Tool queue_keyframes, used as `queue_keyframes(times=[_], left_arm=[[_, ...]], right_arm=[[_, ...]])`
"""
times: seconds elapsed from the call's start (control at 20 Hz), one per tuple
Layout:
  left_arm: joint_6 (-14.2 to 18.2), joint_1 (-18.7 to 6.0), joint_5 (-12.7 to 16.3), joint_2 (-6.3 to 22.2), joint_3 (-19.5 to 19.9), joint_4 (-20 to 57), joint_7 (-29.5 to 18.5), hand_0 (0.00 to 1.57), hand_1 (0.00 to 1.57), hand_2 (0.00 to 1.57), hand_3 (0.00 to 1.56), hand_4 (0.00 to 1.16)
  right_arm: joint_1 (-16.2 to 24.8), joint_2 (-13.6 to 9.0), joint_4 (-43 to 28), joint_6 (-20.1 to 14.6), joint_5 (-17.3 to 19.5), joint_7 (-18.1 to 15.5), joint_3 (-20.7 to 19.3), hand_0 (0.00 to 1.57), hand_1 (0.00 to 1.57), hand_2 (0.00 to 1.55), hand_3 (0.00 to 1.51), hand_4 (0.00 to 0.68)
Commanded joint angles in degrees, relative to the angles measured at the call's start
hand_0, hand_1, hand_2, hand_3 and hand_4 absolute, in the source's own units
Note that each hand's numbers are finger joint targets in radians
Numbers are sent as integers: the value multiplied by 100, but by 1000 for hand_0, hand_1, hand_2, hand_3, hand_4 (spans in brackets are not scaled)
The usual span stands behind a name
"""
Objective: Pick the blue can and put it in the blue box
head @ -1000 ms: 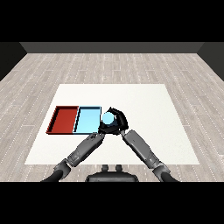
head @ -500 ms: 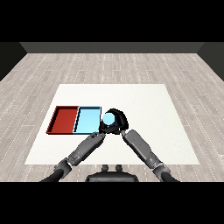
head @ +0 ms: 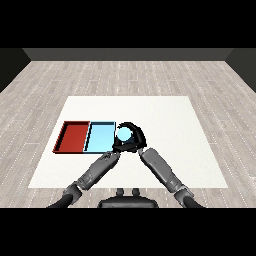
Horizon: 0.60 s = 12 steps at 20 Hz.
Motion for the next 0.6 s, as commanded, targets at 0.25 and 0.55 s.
queue_keyframes(times=[0.25,0.55], left_arm=[[425,-260,403,-94,-294,53,-77,1571,1571,1568,1477,1142],[146,-84,154,-96,2,212,-231,1571,1571,1571,1491,1147]], right_arm=[[510,43,-3,237,432,-184,-109,0,0,0,0,0],[337,72,-89,-51,530,56,-265,0,0,0,0,0]])
